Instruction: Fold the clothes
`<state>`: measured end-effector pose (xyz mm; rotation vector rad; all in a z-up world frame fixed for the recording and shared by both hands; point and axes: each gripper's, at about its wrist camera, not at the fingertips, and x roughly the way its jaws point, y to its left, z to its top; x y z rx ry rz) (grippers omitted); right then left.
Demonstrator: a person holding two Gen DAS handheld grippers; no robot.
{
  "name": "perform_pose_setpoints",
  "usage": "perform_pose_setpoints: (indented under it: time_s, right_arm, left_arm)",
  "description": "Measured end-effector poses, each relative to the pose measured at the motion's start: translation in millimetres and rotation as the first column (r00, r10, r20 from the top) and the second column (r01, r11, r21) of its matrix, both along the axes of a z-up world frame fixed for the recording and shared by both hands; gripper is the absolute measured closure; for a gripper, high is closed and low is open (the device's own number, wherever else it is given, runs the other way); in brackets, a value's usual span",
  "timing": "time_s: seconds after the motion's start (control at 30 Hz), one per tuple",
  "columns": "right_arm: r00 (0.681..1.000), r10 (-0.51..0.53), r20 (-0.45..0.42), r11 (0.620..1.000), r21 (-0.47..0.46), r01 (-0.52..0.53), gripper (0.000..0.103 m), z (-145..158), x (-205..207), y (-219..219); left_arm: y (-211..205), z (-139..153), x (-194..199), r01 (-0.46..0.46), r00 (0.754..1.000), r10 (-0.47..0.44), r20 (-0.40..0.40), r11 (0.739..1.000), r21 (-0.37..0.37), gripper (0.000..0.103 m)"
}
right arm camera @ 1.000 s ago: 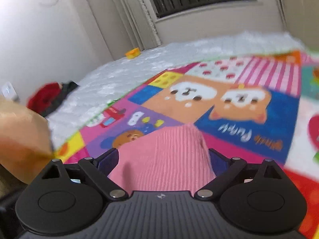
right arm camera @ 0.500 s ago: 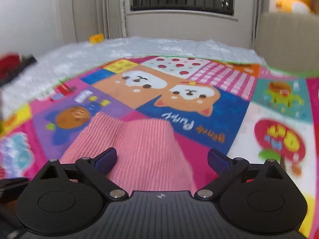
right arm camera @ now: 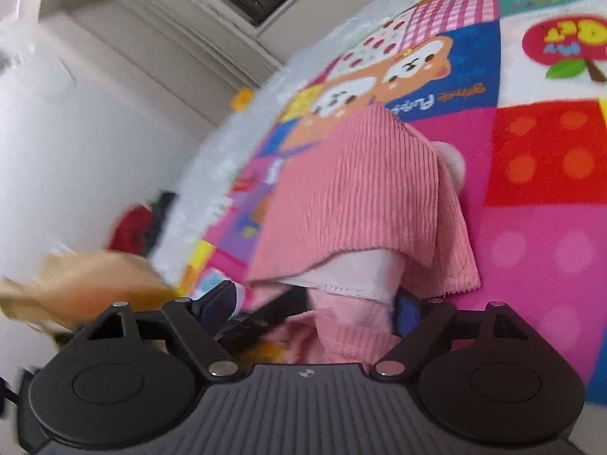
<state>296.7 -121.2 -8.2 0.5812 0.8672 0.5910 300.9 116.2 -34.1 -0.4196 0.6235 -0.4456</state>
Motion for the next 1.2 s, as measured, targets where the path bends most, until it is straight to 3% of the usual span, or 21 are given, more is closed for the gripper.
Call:
perform_pose_setpoints:
  time_s: [0.07, 0.17, 0.3, 0.37, 0.43, 0.53, 0.63, 0.7, 0.77, 1.0, 1.1, 1.2]
  right_arm:
    - [1.000, -0.012, 0.019, 0.998, -0.066, 0.013, 0.031, 1.1, -0.9, 1.3]
    - [0.997, -0.032, 0.063, 0.969, -0.243, 0.047, 0.037, -8.2, -1.6, 5.9]
    - [0.985, -0.003, 0.172, 0.929, -0.363, 0.066, 0.037, -14.1, -11.9, 14.4]
    - [0.973, 0.006, 0.232, 0.895, -0.435, 0.098, 0.029, -12.6, -21.1, 22.0]
    - [0.958, 0.027, 0.287, 0.863, -0.490, 0.122, 0.029, -10.3, -33.3, 27.8]
    - [0.911, 0.158, 0.382, 0.787, -0.606, 0.118, 0.029, -6.4, -57.5, 42.4]
    - [0.848, 0.303, 0.435, 0.673, -0.728, 0.133, 0.030, -6.2, -68.0, 59.9]
    - [0.820, 0.348, 0.455, 0.607, -0.776, 0.173, 0.030, -9.6, -59.0, 66.9]
    - [0.815, 0.351, 0.461, 0.583, -0.789, 0.195, 0.030, -15.5, -43.5, 67.0]
    - [0.831, 0.269, 0.487, 0.651, -0.727, 0.215, 0.014, -20.2, -38.0, 47.2]
    - [0.856, 0.214, 0.470, 0.709, -0.678, 0.195, 0.000, -14.0, -54.0, 28.6]
    - [0.874, 0.177, 0.453, 0.761, -0.626, 0.170, 0.000, -13.2, -79.6, 7.7]
  left_arm:
    - [2.8, -0.2, 1.1, 0.002, 1.000, -0.002, -0.005, 1.000, -0.011, 0.020]
    - [8.8, 0.2, 1.1, -0.006, 1.000, 0.006, -0.008, 1.000, -0.021, 0.022]
    - [9.2, 1.3, -0.3, -0.015, 1.000, 0.015, -0.002, 1.000, 0.001, 0.021]
    - [7.6, 1.9, -1.7, -0.017, 1.000, 0.017, 0.006, 1.000, 0.014, 0.021]
    - [6.2, 2.9, -3.9, -0.022, 1.000, 0.022, 0.018, 0.999, 0.026, 0.022]
    - [5.1, 4.5, -7.5, -0.031, 0.999, 0.030, 0.037, 0.999, 0.033, 0.024]
    - [5.5, 3.7, -7.1, -0.044, 0.999, 0.043, 0.033, 0.998, 0.034, 0.025]
    - [6.3, 2.4, -5.9, -0.055, 0.998, 0.054, 0.025, 0.998, 0.033, 0.024]
    - [7.7, 1.2, -4.0, -0.060, 0.998, 0.060, 0.015, 0.998, 0.026, 0.025]
    - [8.3, 1.3, -6.6, -0.073, 0.997, 0.072, 0.021, 0.997, 0.028, 0.023]
    - [7.6, 6.7, -20.5, -0.140, 0.989, 0.137, 0.055, 0.988, 0.058, 0.010]
    - [2.9, 11.2, -50.9, -0.206, 0.977, 0.200, 0.077, 0.975, 0.088, 0.008]
